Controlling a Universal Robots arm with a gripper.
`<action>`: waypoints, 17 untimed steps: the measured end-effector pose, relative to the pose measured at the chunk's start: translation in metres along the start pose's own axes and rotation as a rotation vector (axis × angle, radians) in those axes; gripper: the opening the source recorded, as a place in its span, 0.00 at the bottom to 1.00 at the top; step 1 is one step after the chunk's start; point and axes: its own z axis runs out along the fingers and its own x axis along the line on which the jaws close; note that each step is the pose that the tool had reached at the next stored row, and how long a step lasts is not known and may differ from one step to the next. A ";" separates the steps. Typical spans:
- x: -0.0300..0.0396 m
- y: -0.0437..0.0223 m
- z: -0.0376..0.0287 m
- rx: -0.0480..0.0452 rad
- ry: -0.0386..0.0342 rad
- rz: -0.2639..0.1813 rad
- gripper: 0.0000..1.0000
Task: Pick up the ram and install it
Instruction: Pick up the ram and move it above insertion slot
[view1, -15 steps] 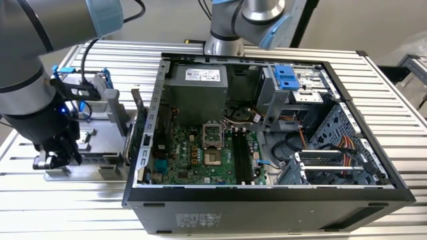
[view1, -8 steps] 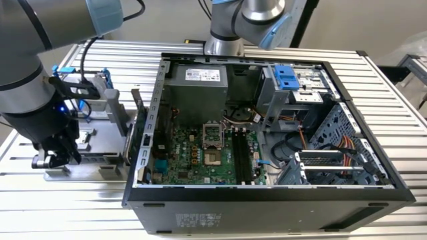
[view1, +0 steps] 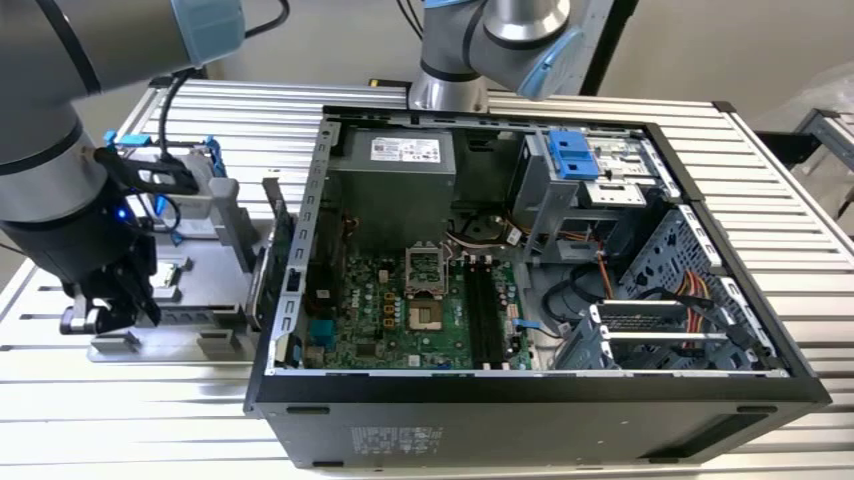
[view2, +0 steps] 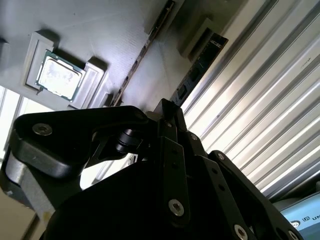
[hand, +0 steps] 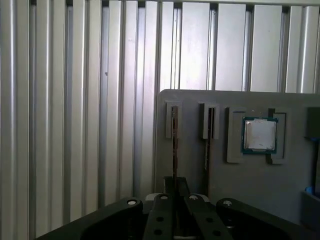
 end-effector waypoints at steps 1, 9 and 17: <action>0.0000 0.0000 -0.0007 0.0000 0.0000 0.000 0.00; 0.0001 0.0001 -0.0054 0.0000 0.0000 0.000 0.00; 0.0001 0.0002 -0.0100 0.0000 0.0000 0.000 0.00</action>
